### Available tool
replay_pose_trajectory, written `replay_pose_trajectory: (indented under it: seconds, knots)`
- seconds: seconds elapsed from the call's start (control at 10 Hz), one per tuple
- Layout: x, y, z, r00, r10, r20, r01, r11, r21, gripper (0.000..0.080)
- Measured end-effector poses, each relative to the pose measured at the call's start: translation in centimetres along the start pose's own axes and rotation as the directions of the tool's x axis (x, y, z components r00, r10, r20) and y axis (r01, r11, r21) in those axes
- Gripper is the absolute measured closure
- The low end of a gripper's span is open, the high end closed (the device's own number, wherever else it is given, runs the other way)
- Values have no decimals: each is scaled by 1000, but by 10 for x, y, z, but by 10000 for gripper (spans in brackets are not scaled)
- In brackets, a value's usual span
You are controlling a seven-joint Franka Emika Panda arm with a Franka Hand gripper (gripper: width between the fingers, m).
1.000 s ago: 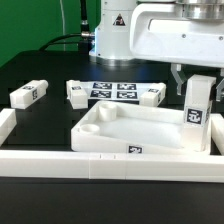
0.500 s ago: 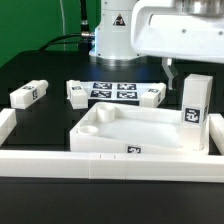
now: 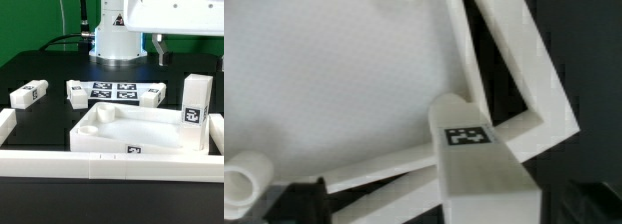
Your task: Assemble desk
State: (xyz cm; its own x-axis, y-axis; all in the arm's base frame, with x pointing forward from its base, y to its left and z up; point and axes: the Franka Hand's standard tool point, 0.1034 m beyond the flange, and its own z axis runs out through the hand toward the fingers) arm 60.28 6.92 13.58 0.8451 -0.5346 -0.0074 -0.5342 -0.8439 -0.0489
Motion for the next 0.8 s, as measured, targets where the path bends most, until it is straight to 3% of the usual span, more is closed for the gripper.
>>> replay_pose_trajectory:
  seconds: [0.6,0.8]
  knots:
    - [-5,1,3,1000,-12,2,12,1000,-2,150]
    - [-13,15,-4,999,-50,-2,50,999,6,150]
